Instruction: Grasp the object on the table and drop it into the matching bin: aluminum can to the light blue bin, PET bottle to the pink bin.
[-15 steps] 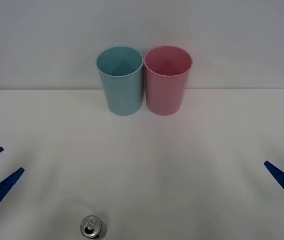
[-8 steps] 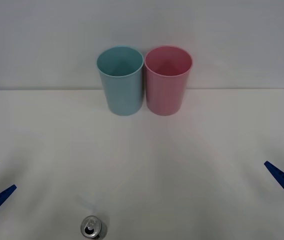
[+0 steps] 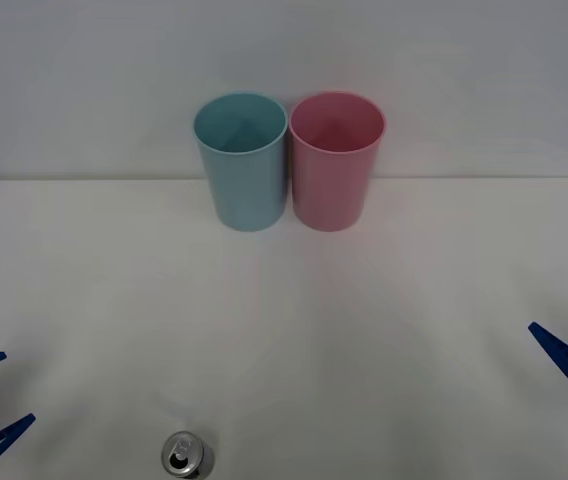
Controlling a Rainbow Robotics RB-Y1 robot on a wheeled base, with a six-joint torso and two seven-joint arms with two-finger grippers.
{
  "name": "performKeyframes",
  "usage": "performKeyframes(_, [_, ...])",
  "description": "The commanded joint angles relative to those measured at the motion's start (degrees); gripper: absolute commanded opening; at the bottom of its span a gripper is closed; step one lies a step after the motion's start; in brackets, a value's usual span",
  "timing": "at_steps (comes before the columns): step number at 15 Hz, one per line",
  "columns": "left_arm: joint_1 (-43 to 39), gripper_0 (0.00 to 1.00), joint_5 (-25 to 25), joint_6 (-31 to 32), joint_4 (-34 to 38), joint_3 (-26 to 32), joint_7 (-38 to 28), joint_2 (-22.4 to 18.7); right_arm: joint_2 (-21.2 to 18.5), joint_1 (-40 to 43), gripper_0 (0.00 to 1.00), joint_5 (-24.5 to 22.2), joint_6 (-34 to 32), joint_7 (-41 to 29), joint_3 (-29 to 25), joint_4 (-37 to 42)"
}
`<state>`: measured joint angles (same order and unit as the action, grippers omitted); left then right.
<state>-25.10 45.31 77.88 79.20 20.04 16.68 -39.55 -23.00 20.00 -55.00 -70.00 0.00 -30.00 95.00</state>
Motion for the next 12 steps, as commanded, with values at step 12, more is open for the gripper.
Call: performKeyframes(12, [-5.92, 1.0, -0.49, 0.07, -0.19, -12.39, 14.61, 0.0, 0.0, 0.0, 1.0, 0.0, 0.0, 0.0, 0.0, 0.0])
